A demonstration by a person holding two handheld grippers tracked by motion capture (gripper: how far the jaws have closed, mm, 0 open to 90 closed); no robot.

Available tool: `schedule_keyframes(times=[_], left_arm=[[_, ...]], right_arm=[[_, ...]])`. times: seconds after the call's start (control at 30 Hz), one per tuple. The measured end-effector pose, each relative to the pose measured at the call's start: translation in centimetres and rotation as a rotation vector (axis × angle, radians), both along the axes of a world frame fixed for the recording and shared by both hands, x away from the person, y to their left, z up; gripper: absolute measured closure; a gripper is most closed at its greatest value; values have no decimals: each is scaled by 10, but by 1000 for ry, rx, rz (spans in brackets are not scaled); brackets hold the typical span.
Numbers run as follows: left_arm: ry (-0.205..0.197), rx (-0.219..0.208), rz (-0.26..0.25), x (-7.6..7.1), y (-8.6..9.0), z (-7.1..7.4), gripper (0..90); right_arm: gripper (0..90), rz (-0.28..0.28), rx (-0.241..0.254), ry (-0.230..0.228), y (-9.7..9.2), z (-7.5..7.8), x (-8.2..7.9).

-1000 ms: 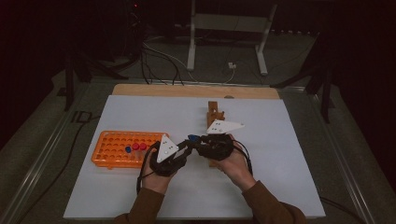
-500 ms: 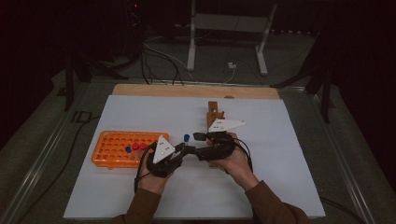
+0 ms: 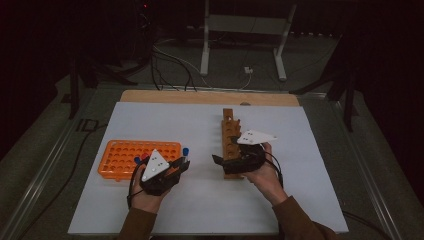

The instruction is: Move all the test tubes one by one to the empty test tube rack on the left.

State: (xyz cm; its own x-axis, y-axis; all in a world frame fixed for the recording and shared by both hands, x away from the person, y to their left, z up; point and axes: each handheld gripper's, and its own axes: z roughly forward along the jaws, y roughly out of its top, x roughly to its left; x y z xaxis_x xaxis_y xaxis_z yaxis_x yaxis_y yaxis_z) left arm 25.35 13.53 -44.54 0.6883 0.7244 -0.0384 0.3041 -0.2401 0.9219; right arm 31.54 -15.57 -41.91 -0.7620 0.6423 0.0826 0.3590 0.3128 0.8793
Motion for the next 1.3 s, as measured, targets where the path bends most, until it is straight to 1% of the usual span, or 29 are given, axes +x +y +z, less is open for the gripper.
schedule_keyframes(times=[0.13,0.27,0.5,0.63,0.77,0.8,0.9,1.03,1.3], left_arm=[[-3,-6,10,-5,15,1,766],[-9,-9,21,-9,29,1,765],[-10,-20,54,-15,55,-1,765],[-11,-30,90,-20,73,-2,764],[-12,-38,134,-25,90,-3,764],[-14,-34,142,-26,94,-4,764],[-8,-31,169,-29,102,-7,764],[-15,-28,203,-30,109,-8,764],[-25,-25,286,-25,118,-11,763]], right_arm=[[37,-33,-8,-9,-15,-3,-1],[4,-58,1,-15,-29,-4,-3],[2,-100,-4,-41,-45,-5,-9],[2,-121,-24,-59,-49,-7,-13],[2,-130,-21,-59,-55,-9,-15],[2,-134,-17,-56,-56,-10,-16],[2,-146,-9,-54,-61,-12,-17],[3,-159,-9,-52,-67,-14,-19],[2,-185,2,-54,-80,-15,-22]])
